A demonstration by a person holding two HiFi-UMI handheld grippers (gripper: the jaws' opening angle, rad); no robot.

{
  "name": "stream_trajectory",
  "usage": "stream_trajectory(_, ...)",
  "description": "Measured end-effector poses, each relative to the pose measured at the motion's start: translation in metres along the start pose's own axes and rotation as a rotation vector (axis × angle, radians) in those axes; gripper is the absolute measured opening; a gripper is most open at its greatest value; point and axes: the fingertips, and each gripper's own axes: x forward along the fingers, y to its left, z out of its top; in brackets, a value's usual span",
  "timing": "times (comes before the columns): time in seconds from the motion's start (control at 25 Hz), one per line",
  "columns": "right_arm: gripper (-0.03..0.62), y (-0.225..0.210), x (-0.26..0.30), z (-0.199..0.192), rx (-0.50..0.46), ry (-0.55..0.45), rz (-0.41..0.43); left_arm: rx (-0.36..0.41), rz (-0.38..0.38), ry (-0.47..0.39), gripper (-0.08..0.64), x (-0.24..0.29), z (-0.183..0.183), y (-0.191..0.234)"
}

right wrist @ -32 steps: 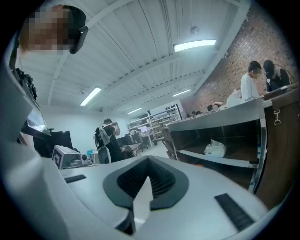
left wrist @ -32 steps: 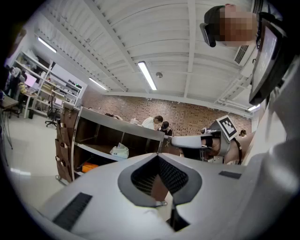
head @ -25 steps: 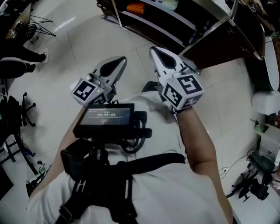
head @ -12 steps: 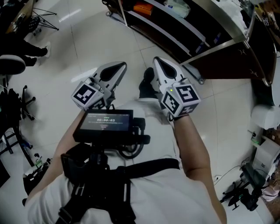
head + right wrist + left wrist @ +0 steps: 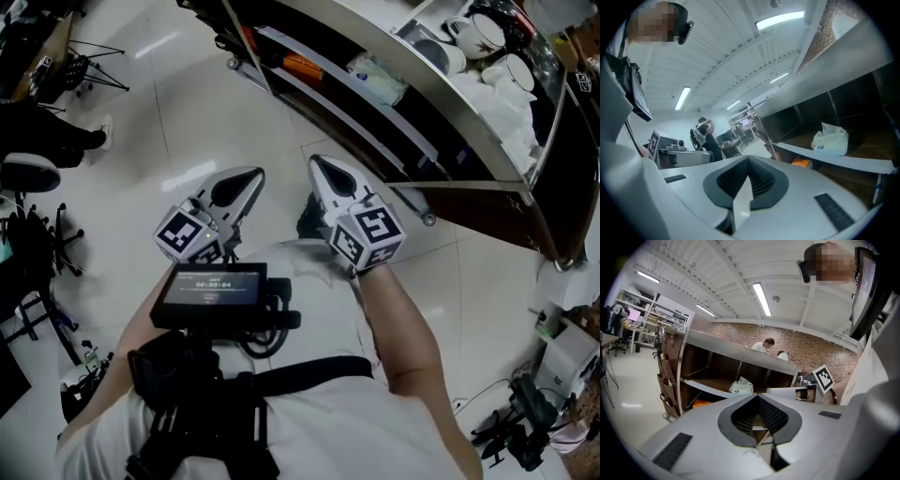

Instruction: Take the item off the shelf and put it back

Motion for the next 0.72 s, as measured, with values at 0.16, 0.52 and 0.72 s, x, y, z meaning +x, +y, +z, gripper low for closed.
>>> stream_trajectory(0.16, 0.008, -0.034, 0.018, 0.015, 0.030, -0.036, -0.007, 0.022, -0.002, 0.008, 0.008, 0.033, 0.018, 0.025)
stream_trajectory(0.52, 0.008, -0.082, 0.031, 0.015, 0.034, -0.005, -0.156, 0.007, -0.055, 0.019, 0.008, 0.063, 0.035, 0.051)
stream_trajectory(0.72, 0.008, -0.123, 0.023, 0.014, 0.003, 0.019, -0.368, 0.005, -0.106, 0.035, 0.008, 0.070, 0.042, 0.063)
